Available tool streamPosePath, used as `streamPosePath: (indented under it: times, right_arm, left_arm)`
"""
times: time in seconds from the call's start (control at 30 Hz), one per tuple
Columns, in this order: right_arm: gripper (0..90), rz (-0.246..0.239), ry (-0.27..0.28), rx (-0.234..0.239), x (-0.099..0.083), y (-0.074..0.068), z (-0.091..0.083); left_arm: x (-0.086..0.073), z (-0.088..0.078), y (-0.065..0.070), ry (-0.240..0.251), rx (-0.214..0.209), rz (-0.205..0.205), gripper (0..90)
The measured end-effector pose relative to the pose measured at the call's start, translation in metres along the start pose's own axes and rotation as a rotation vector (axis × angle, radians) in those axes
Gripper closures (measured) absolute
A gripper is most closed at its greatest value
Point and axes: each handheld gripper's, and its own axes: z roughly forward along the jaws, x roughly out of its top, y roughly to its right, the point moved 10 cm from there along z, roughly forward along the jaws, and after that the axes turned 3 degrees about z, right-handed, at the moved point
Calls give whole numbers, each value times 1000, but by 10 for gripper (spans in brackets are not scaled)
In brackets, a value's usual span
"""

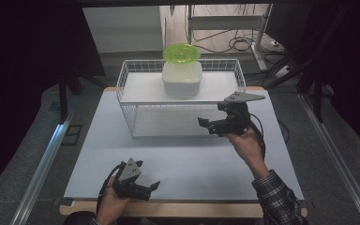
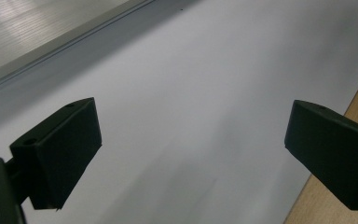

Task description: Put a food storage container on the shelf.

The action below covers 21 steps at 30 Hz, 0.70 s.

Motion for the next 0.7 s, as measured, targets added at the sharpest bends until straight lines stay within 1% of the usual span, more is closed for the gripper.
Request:
streamPosePath:
  times: [0.13, 0.2, 0.33, 0.5, 0.6, 0.7]
  right_arm:
    - [46, 2, -8, 10, -11, -1, 0]
    - [44, 0, -16, 7, -18, -1, 1]
    - [33, 12, -25, 10, -31, 1, 2]
    - [30, 20, -32, 3, -46, 3, 3]
    - [27, 8, -42, -3, -53, 2, 2]
    - [14, 4, -45, 6, -61, -1, 0]
  left_arm:
    - [0, 0, 0, 1, 0, -2, 33]
    - [0, 0, 0, 2, 0, -2, 33]
    - [0, 0, 0, 1, 0, -3, 33]
    - [0, 0, 0, 1, 0, -3, 33]
    - [0, 0, 0, 1, -1, -4, 33]
    - [0, 0, 0, 1, -3, -4, 33]
